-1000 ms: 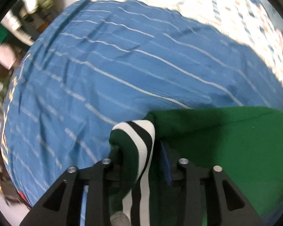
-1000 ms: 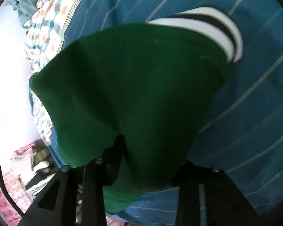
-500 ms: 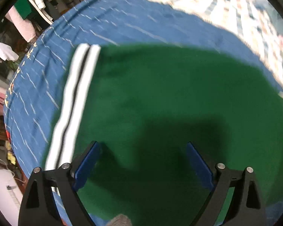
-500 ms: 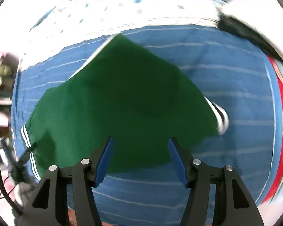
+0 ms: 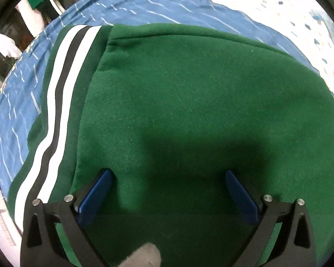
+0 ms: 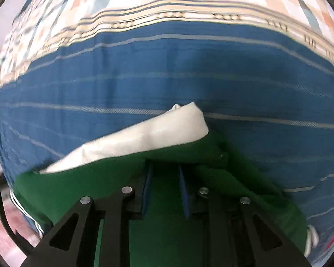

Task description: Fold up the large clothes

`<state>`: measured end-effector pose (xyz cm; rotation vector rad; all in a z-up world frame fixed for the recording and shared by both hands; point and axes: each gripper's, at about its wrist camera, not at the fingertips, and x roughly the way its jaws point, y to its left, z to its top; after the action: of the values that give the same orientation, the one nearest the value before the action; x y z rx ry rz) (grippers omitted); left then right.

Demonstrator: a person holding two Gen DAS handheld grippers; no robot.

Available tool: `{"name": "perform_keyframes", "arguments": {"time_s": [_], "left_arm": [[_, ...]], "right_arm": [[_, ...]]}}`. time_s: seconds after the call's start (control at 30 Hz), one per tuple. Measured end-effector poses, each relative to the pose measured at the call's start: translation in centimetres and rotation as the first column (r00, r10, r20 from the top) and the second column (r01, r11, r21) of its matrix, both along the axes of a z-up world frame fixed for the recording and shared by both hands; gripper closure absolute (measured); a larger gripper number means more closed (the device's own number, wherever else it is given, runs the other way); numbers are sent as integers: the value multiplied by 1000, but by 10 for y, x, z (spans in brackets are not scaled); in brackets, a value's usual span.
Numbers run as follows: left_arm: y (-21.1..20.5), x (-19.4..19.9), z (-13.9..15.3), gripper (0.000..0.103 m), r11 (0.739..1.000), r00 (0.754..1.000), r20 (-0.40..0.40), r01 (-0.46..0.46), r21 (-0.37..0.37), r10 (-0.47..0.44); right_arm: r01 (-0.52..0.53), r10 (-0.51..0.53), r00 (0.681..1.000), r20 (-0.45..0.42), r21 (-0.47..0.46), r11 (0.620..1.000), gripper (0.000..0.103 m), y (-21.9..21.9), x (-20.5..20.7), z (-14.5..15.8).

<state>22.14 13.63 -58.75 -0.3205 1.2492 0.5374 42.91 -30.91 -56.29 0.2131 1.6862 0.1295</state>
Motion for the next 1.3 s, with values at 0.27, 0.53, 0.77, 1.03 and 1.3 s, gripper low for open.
{"name": "perform_keyframes", "arguments": {"time_s": [0.27,0.53,0.77,1.03,1.3], "left_arm": [[1,-90,69,0,957,953,100,-279,-73,286],[26,-169,31,0,808,833,87,-498,-314,547],[63,-153,20,38,785,773,189,-541,-302,605],[65,-147,67,81,825,770,298,-518,-225,564],[74,-133,77,81,866,792,351,-451,-216,500]], "right_arm": [[-208,194,975,110,126,970,76,55,-64,81],[-307,311,947,-77,67,949,76,115,-88,4],[-323,332,942,-47,143,935,76,100,-83,24],[-240,242,970,23,254,937,76,77,-89,56],[-293,300,954,-29,132,947,77,113,-102,10]]}}
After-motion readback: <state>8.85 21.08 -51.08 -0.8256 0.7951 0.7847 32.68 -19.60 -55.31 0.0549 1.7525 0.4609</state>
